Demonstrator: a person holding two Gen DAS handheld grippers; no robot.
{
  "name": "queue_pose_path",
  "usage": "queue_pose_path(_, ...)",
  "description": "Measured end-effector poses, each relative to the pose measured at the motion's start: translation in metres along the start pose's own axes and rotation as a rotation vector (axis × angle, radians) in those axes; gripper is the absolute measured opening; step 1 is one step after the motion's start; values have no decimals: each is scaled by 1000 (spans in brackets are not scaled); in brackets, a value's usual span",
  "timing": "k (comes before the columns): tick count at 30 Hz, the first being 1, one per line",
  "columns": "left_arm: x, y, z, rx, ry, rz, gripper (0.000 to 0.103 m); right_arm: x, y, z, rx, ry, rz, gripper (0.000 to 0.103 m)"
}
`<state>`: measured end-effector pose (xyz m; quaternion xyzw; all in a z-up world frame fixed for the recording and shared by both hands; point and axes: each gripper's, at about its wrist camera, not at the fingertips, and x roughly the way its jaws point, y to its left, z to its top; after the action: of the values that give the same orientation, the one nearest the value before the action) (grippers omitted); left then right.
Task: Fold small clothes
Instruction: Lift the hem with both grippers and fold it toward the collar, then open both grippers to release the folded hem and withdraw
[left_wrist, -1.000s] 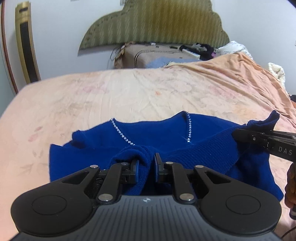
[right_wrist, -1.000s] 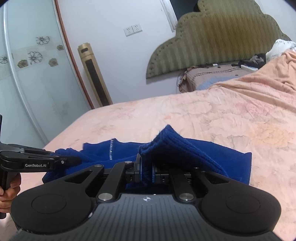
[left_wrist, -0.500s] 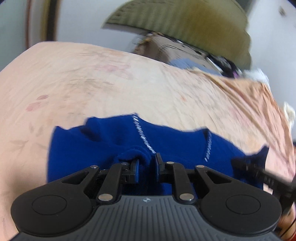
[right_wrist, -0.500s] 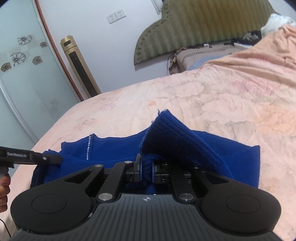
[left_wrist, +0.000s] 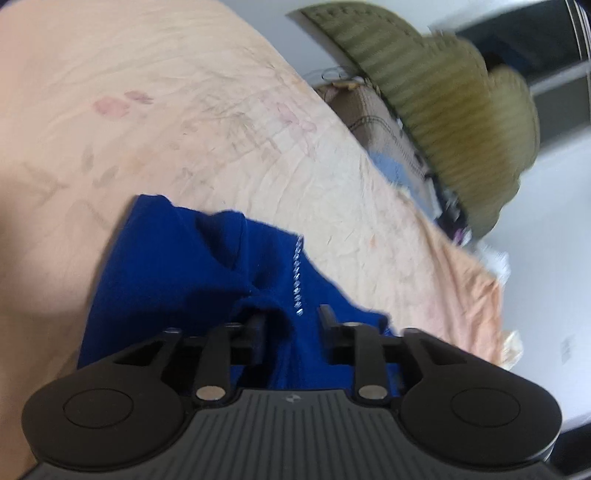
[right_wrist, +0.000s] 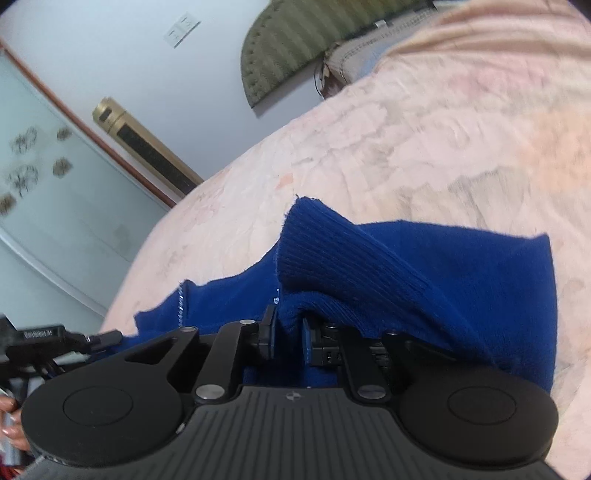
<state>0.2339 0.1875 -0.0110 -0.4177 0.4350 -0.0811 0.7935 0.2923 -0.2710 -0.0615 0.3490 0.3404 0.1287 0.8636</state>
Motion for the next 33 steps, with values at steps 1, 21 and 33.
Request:
queue_pose_path(1, -3, 6, 3, -49, -5, -40, 62, 0, -5, 1, 30, -1, 21, 23)
queue_pose_path(21, -31, -60, -89, 1053, -176, 430, 72, -27, -34, 12, 315, -66, 221, 77)
queue_pose_path(33, 18, -71, -41, 843, -349, 639, 74, -43, -8, -19, 137, 10, 90, 79)
